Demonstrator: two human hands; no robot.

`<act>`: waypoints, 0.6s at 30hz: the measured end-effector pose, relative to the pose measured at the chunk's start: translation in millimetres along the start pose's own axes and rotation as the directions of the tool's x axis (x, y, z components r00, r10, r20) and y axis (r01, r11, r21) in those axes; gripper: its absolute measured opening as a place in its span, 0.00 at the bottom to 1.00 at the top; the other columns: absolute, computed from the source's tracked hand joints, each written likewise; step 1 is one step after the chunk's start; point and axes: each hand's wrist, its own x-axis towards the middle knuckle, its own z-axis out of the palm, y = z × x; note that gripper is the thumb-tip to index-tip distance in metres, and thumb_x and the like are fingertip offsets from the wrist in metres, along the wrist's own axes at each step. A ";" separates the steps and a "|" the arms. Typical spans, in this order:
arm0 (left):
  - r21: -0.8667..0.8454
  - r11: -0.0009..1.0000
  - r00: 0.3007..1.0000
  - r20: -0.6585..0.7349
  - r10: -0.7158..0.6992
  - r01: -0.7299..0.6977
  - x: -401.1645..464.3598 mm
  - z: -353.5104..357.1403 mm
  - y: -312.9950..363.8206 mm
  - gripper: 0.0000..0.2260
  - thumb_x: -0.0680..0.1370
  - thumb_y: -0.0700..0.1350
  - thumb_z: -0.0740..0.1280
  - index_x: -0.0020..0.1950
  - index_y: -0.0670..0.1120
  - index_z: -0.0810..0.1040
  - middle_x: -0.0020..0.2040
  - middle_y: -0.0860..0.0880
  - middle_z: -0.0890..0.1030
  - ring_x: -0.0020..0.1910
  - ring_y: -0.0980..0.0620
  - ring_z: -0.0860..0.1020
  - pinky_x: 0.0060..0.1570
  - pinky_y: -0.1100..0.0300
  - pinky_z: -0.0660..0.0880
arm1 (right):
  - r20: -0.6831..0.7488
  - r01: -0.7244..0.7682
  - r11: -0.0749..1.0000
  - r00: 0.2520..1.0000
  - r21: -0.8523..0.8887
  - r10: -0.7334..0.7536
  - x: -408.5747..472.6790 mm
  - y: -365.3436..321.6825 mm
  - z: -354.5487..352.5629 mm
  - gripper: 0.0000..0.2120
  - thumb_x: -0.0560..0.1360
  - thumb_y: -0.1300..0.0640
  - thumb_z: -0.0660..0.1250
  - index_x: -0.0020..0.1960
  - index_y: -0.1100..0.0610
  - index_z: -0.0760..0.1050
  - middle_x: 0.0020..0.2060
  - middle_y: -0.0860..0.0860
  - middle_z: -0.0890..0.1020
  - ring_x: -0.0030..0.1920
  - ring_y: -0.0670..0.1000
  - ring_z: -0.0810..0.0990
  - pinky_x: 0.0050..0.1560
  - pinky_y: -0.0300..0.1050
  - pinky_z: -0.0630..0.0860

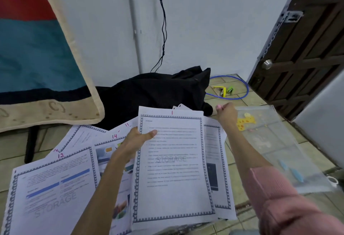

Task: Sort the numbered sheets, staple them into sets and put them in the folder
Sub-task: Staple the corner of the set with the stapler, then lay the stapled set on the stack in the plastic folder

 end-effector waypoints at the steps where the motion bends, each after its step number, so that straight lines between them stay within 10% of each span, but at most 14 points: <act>1: -0.001 1.000 1.000 0.004 0.000 0.000 1.5 0.6 -0.8 0.14 0.75 0.46 0.69 0.60 0.44 0.78 0.54 0.45 0.83 0.52 0.45 0.81 0.58 0.43 0.75 | 0.008 0.001 0.999 1.000 -0.042 -0.001 2.5 8.8 3.3 0.13 0.78 0.54 0.60 0.53 0.65 0.71 0.50 0.65 0.78 0.55 0.63 0.75 0.43 0.47 0.65; 18: -0.056 0.998 0.999 -0.002 0.039 -0.039 -1.8 -13.3 16.0 0.09 0.76 0.41 0.66 0.57 0.44 0.78 0.48 0.48 0.84 0.46 0.50 0.83 0.45 0.53 0.81 | -0.010 0.151 0.966 0.988 -0.209 -0.156 4.4 5.8 24.0 0.19 0.77 0.50 0.63 0.61 0.62 0.73 0.58 0.61 0.76 0.63 0.61 0.69 0.59 0.52 0.66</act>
